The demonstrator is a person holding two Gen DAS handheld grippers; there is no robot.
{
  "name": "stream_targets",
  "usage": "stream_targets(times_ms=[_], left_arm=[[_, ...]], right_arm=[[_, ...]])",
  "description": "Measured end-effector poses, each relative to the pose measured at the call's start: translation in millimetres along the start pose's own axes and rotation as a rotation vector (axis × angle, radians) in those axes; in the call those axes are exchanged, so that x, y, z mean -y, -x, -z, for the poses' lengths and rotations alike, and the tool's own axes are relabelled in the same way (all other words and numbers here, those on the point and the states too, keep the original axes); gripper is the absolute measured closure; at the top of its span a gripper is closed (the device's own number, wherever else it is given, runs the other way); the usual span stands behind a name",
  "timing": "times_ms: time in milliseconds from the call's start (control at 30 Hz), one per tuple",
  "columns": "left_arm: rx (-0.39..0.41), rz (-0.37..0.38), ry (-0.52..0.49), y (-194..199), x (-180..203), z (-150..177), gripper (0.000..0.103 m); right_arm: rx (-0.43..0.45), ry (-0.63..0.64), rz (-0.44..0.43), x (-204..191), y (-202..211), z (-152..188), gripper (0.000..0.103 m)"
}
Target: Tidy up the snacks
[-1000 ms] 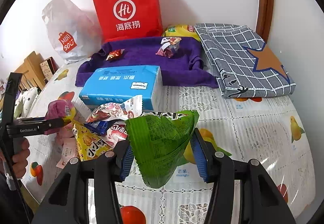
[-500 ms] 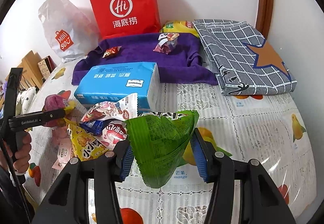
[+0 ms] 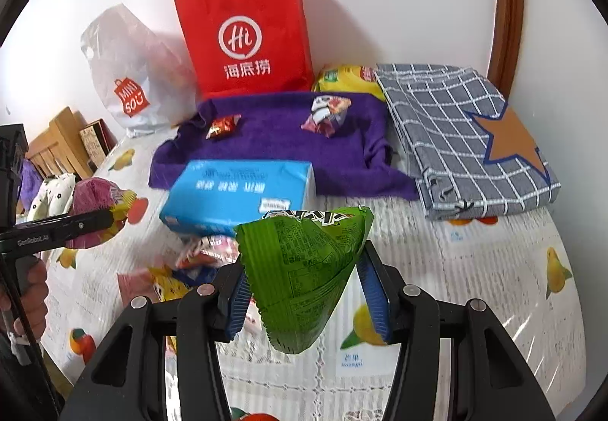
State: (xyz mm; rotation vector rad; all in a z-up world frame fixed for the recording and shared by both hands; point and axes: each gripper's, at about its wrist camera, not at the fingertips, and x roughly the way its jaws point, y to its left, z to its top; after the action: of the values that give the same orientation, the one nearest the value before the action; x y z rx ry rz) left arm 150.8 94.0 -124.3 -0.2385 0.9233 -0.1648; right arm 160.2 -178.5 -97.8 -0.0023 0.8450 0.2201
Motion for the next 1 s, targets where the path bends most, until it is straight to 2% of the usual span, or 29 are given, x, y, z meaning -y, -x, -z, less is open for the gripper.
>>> stream_targets(times_ms=[333,633,1000], left_arm=[[0.023,0.055,-0.049,1,37,-34,0.030],[0.042,0.041,-0.037,-13,39,-78,0.030],[0.058,0.016,-0.047,-40,33,-131,0.030]], right_arm=[[0.055,0.026,-0.028,-11,-2,-43,0.051],[0.082,0.028,-0.041,-14,-26,-89,0.051],[0.044,0.021,-0.023,-4,-76,-125,0.051]])
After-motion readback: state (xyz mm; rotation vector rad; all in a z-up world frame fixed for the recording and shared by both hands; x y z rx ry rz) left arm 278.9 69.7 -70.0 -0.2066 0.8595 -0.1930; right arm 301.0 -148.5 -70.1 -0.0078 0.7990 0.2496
